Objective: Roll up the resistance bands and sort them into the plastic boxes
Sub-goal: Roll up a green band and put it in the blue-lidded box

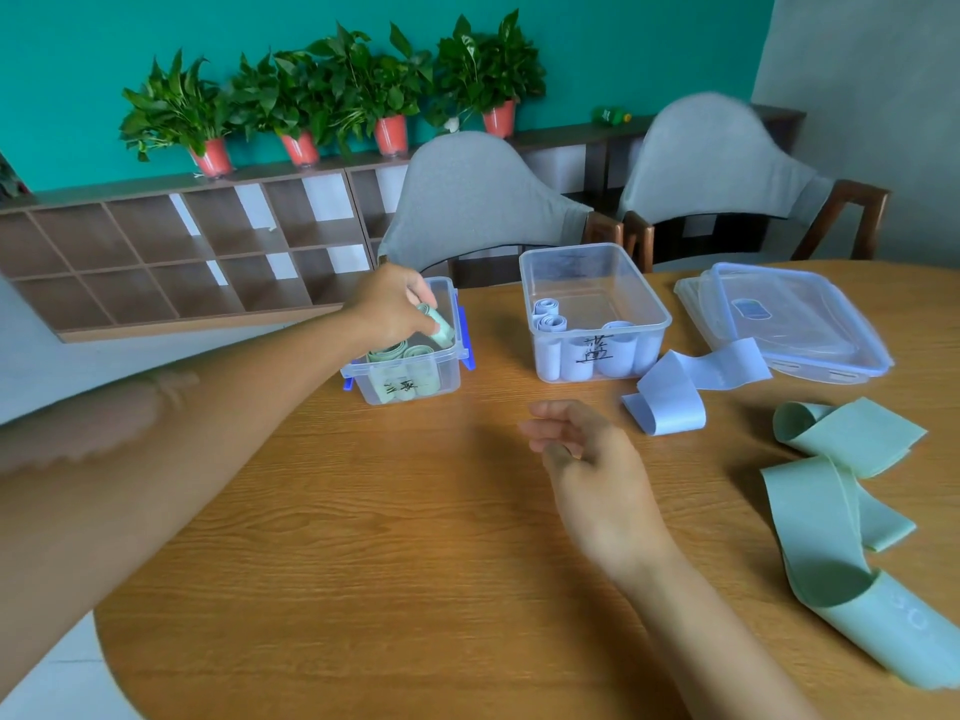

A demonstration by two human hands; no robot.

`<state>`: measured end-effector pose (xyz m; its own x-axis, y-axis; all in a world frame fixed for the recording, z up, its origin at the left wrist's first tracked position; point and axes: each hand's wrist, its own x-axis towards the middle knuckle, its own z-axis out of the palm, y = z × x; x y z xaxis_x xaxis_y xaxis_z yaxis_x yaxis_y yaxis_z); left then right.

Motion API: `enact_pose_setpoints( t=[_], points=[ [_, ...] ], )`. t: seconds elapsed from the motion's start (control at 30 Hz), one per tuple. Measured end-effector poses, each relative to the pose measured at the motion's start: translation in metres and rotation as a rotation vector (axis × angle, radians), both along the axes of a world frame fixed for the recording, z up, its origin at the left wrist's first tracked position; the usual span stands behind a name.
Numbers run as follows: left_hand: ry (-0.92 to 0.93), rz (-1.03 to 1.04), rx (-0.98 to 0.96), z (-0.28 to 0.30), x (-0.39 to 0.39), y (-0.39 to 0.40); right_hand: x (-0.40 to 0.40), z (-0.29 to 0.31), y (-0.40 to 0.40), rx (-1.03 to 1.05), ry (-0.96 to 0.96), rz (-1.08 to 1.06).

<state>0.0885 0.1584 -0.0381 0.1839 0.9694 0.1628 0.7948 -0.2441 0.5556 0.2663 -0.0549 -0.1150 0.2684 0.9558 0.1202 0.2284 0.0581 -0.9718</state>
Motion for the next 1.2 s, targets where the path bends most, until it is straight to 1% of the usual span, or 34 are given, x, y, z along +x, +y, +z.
enact_pose_setpoints(
  t=[0.3, 0.53, 0.63, 0.8, 1.07, 1.2],
  points=[
    [0.158, 0.001, -0.040, 0.000, 0.007, 0.014, 0.001, 0.000, 0.004, 0.007, -0.022, -0.019],
    [0.315, -0.047, -0.073, 0.003, 0.010, 0.014, 0.002, 0.002, 0.004, 0.007, -0.057, -0.013],
    [0.325, -0.081, -0.086, -0.001, 0.014, 0.015, 0.002, 0.002, 0.005, 0.009, -0.066, -0.015],
    [0.398, -0.110, -0.096, -0.005, 0.016, 0.019, 0.003, 0.001, 0.005, 0.012, -0.085, -0.020],
    [0.355, -0.122, -0.112, 0.001, 0.016, 0.017, 0.006, 0.001, 0.004, 0.013, -0.097, -0.020],
    [0.446, -0.151, -0.108, 0.007, 0.023, 0.014, 0.006, 0.000, 0.004, 0.015, -0.103, -0.018]
  ],
)
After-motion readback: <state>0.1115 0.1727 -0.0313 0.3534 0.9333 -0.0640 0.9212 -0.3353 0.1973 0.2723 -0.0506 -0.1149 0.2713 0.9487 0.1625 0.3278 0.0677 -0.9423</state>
